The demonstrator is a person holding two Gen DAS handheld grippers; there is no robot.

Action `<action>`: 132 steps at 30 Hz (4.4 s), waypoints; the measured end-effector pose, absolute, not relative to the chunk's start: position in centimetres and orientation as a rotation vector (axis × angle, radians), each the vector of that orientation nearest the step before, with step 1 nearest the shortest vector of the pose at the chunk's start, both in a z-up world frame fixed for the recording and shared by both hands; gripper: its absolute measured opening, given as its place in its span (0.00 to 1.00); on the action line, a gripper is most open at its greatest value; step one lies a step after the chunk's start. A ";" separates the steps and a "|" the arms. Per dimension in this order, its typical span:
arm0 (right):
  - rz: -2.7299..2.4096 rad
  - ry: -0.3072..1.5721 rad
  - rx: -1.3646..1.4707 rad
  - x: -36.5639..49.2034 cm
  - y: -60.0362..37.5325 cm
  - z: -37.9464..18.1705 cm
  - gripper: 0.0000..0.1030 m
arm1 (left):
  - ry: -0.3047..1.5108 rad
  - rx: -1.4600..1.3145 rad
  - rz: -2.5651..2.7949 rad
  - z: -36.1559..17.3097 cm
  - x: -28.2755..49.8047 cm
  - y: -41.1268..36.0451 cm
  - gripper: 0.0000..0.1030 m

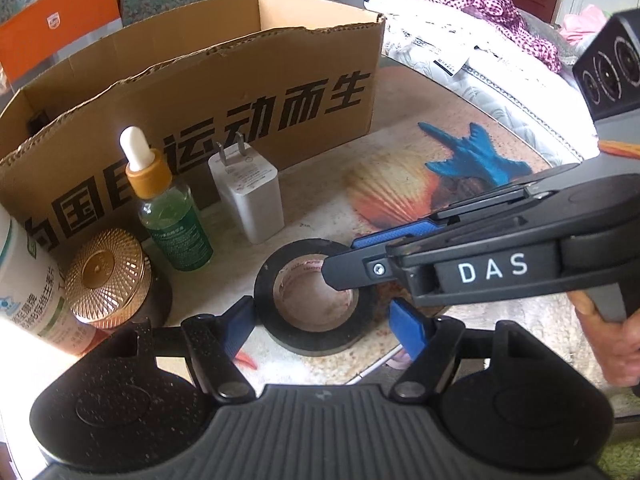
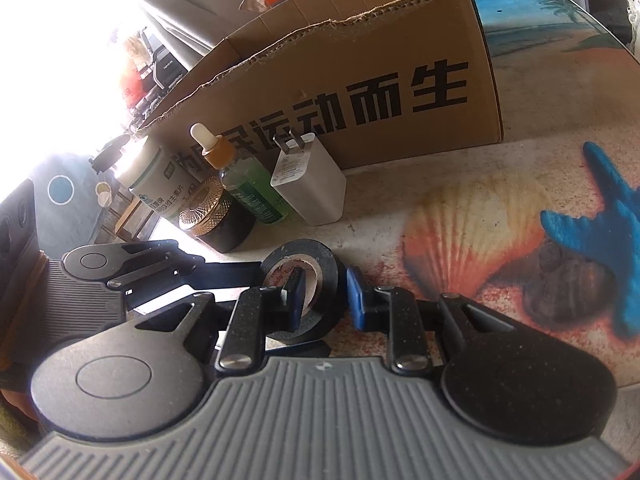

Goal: Organize rigid objects
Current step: 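Grasp the black tape roll on the table with the right gripper, then carry the tape roll into the cardboard box and open the right gripper, then withdraw the right gripper from the box back over the table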

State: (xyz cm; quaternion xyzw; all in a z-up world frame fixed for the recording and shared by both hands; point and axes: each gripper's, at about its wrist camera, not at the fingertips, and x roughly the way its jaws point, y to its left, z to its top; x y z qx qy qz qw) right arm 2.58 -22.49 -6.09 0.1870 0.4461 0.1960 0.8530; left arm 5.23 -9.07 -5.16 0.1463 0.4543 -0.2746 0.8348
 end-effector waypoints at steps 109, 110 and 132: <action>0.218 0.556 0.135 -4.0 -24.6 6.0 0.99 | 0.782 -0.029 -0.292 6.7 4.4 -1.6 0.95; 0.184 0.558 0.120 -4.2 -24.5 5.8 0.99 | 0.782 -0.038 -0.292 6.6 3.9 -1.6 0.96; 0.009 0.558 0.112 -4.2 -28.7 3.0 0.99 | 0.696 -0.053 -0.403 5.5 3.0 -5.3 1.00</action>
